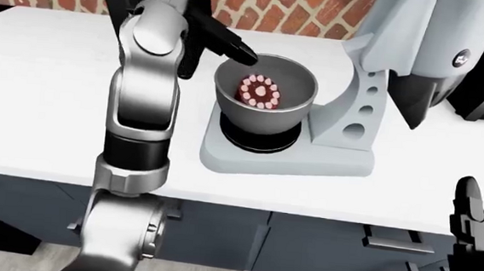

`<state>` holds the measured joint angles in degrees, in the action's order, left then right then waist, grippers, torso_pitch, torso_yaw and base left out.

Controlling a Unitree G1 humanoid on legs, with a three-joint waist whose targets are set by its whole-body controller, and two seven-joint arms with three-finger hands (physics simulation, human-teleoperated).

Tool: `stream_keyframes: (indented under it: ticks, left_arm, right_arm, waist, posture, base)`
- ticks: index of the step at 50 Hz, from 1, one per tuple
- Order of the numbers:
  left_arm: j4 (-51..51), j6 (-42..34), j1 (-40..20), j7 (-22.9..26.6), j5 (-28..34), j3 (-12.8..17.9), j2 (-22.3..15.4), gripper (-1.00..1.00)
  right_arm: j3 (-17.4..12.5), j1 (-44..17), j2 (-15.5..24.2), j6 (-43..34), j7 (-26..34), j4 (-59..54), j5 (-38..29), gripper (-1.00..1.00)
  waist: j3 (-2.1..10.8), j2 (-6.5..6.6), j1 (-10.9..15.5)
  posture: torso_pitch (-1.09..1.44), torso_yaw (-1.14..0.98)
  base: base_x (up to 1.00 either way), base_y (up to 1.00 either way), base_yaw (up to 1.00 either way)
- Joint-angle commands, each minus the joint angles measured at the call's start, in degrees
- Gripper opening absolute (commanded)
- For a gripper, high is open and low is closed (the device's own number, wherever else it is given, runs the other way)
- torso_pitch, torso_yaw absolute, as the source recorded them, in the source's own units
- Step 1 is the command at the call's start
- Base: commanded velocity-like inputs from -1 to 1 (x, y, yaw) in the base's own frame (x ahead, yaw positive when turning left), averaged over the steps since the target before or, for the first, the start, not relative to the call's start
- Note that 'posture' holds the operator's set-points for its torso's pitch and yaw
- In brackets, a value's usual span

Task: Place the cake in the stand mixer bowl.

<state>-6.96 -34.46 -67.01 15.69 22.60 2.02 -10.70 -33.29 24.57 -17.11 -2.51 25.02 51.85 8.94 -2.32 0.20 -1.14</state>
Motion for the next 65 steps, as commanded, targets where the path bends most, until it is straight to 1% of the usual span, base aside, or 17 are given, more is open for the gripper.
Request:
stream_keyframes:
  ticks: [1,12,18,22,27,34,39,41,44,45,46,50,56,65]
  left_arm:
    - [2.51,1.2,-1.61,-0.17,0.06,0.67,-1.13,1.0]
    - [2.94,1.13,-1.48,0.76,-0.85,2.29,-4.88,1.0]
    - [4.53,0.52,-1.21,0.51,-1.69,2.98,-6.0,1.0]
    - [6.73,0.05,0.02,0.96,-1.93,3.53,-7.44,1.0]
    - [6.87,0.13,-0.15,0.99,-2.65,4.45,-9.14,1.0]
    - [6.64,0.83,0.41,0.51,-3.14,4.63,-10.35,1.0]
    - [6.34,0.98,0.32,0.38,-3.7,5.34,-11.38,1.0]
    - [5.84,1.2,0.44,0.03,-4.37,5.75,-11.62,1.0]
    - [4.03,1.2,0.72,-0.91,-7.22,7.09,-11.87,1.0]
    - [3.55,1.37,0.8,-1.26,-7.75,6.96,-12.21,1.0]
    - [2.79,0.62,0.91,-1.54,-9.5,7.85,-12.12,1.0]
    - [0.86,0.86,0.8,-3.9,-13.87,9.0,-13.73,1.0]
    - [0.66,1.21,1.8,-5.51,-16.88,8.79,-15.91,1.0]
    - [0.78,1.44,2.45,-6.31,-18.22,8.76,-16.47,1.0]
  right_arm:
    - [0.4,-0.34,0.22,1.27,-0.21,2.13,0.1,1.0]
    - [0.84,-0.32,0.55,0.69,-0.72,2.8,-0.14,1.0]
    - [0.77,-0.21,0.53,0.7,-0.67,2.91,-0.01,1.0]
    - [0.66,-0.16,0.45,0.98,-0.55,2.57,0.05,1.0]
    - [1.08,-0.31,0.46,0.72,-0.73,2.76,-0.42,1.0]
    - [1.45,-0.25,0.57,0.82,-0.86,2.56,-0.52,1.0]
    - [1.43,-0.08,0.55,0.86,-0.81,2.71,-0.41,1.0]
    - [1.3,0.01,0.51,0.85,-0.76,2.84,-0.27,1.0]
    - [1.24,-0.02,0.48,0.83,-0.68,2.84,-0.25,1.0]
    - [1.22,-0.01,0.46,0.83,-0.66,2.84,-0.24,1.0]
    - [1.14,0.0,0.45,0.81,-0.65,2.86,-0.17,1.0]
    - [1.3,-0.2,0.53,0.61,-0.75,2.9,-0.39,1.0]
    - [1.73,-0.45,0.77,0.31,-1.12,2.94,-0.75,1.0]
    - [2.02,-0.36,0.95,0.4,-1.31,2.78,-0.86,1.0]
  waist:
    - [1.1,-0.1,0.02]
    - [1.05,0.13,-0.02]
    - [1.0,0.16,-0.03]
    - [0.95,0.26,-0.09]
    - [0.91,0.38,-0.09]
    - [0.86,0.42,-0.06]
    - [0.9,0.48,-0.02]
    - [0.88,0.5,-0.04]
    - [0.88,0.55,-0.03]
    - [0.89,0.57,-0.03]
    - [0.92,0.61,-0.03]
    - [1.06,0.75,-0.02]
    - [1.03,0.9,-0.13]
    - [1.03,0.94,-0.06]
  posture:
    - [0.0,0.0]
    - [0.0,0.0]
    - [0.0,0.0]
    - [0.0,0.0]
    - [0.0,0.0]
    - [0.0,0.0]
    - [0.0,0.0]
    - [0.0,0.0]
    - [0.0,0.0]
    - [0.0,0.0]
    - [0.0,0.0]
    - [0.0,0.0]
    - [0.0,0.0]
    - [0.0,0.0]
  base:
    - [0.0,0.0,0.0]
    - [0.0,0.0,0.0]
    - [0.0,0.0,0.0]
    - [0.0,0.0,0.0]
    - [0.0,0.0,0.0]
    - [0.0,0.0,0.0]
    - [0.0,0.0,0.0]
    - [0.0,0.0,0.0]
    - [0.0,0.0,0.0]
    - [0.0,0.0,0.0]
    - [0.0,0.0,0.0]
    - [0.0,0.0,0.0]
    - [0.0,0.0,0.0]
    - [0.0,0.0,0.0]
